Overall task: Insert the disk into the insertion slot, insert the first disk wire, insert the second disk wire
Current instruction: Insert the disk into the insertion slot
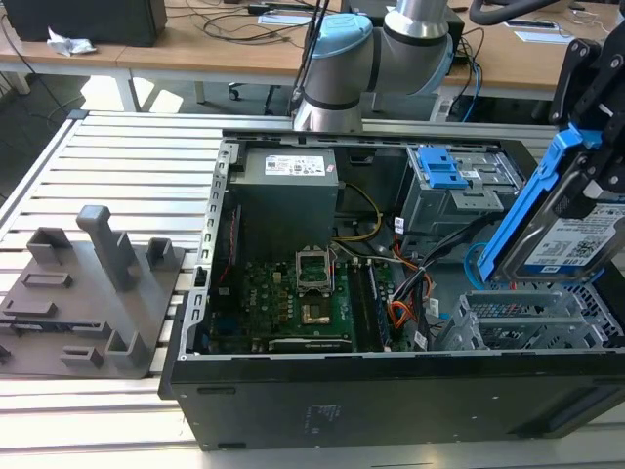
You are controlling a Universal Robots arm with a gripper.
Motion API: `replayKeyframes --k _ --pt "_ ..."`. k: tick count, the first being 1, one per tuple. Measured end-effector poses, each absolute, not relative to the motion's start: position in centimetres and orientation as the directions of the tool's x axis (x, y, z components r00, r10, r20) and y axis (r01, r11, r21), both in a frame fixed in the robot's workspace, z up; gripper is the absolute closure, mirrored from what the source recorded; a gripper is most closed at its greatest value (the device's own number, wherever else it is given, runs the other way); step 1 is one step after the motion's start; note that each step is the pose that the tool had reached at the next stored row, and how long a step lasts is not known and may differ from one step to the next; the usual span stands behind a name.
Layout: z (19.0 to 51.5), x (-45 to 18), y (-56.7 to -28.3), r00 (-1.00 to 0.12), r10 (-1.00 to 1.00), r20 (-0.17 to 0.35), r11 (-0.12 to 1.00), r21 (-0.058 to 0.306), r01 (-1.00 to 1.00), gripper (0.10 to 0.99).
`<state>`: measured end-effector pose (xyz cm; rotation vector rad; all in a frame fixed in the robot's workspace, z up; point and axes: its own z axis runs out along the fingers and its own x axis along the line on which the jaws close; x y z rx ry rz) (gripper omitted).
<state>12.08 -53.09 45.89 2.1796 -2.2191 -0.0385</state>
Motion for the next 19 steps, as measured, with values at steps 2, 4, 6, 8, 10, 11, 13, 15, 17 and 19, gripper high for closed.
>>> replayKeyframes --k 2,4,6,8,10,11,13,15,17,19 --pt "45.8 12.1 -53.1 -0.018 -1.0 0.005 0.018 0.039 -0.999 0.722" --pt "45.7 12.1 -53.1 -0.018 -1.0 0.005 0.018 0.039 -0.999 0.722" --pt "45.7 12.1 -53.1 -0.018 -1.0 0.005 0.018 0.039 -0.999 0.722" --pt "45.5 12.1 -53.1 -0.018 -1.0 0.005 0.018 0.039 -0.999 0.722" --pt "45.3 12.1 -53.1 -0.018 -1.0 0.005 0.018 0.039 -0.999 0.722" --pt "45.3 12.1 -53.1 -0.018 -1.0 0.005 0.018 0.039 -0.999 0.722" --pt "45.1 12.1 -53.1 -0.018 -1.0 0.005 0.018 0.039 -0.999 0.722" --pt "44.9 12.1 -53.1 -0.018 -1.0 0.004 0.018 0.039 -0.999 0.722" --pt "44.8 12.1 -53.3 -0.018 -1.0 0.005 0.018 0.039 -0.999 0.722" --pt "44.8 12.1 -53.5 -0.018 -1.0 0.005 0.018 0.039 -0.999 0.722"
